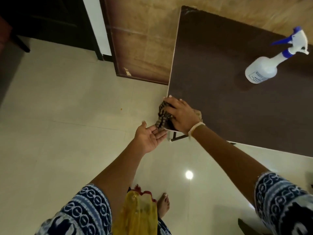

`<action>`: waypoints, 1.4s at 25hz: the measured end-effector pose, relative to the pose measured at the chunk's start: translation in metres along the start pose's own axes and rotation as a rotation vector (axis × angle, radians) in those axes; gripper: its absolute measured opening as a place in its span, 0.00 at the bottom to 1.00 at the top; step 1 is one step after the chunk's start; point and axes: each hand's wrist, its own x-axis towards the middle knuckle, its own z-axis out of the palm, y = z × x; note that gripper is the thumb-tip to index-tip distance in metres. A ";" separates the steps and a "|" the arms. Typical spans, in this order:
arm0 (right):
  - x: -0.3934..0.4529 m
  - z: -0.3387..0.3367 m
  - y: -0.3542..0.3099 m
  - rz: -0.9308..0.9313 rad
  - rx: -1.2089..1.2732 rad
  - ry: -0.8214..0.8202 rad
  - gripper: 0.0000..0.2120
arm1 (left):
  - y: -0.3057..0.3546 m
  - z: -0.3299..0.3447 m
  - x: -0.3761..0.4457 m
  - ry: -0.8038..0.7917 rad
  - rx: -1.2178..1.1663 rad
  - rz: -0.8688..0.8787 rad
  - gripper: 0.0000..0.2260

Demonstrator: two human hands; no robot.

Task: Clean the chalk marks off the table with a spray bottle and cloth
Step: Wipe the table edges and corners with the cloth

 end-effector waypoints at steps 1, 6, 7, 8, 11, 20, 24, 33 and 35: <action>0.019 -0.006 0.014 0.052 -0.022 0.013 0.23 | 0.000 -0.001 0.001 -0.024 0.029 -0.012 0.30; 0.102 -0.038 0.053 0.185 -0.055 0.012 0.21 | 0.012 -0.004 0.008 -0.119 0.301 0.023 0.11; 0.097 -0.040 0.050 0.181 -0.009 0.014 0.22 | 0.014 -0.003 0.008 -0.137 0.345 0.032 0.09; 0.084 -0.036 0.042 0.153 0.028 0.015 0.24 | 0.015 -0.003 0.007 -0.157 0.369 0.036 0.09; 0.035 -0.019 0.010 -0.112 0.042 -0.008 0.24 | 0.020 -0.005 0.007 -0.196 0.443 0.057 0.11; 0.178 -0.059 0.131 -0.195 -0.265 0.026 0.30 | 0.030 0.022 0.040 -0.192 0.394 0.171 0.15; 0.213 -0.068 0.128 -0.043 -0.252 -0.046 0.29 | 0.044 0.031 0.048 -0.174 0.428 0.242 0.16; 0.178 -0.044 0.119 -0.427 -0.149 0.011 0.27 | 0.088 0.092 0.067 -0.039 0.639 0.320 0.18; 0.213 -0.057 0.154 -0.367 -0.169 0.052 0.32 | 0.099 0.113 0.078 -0.019 0.692 0.369 0.17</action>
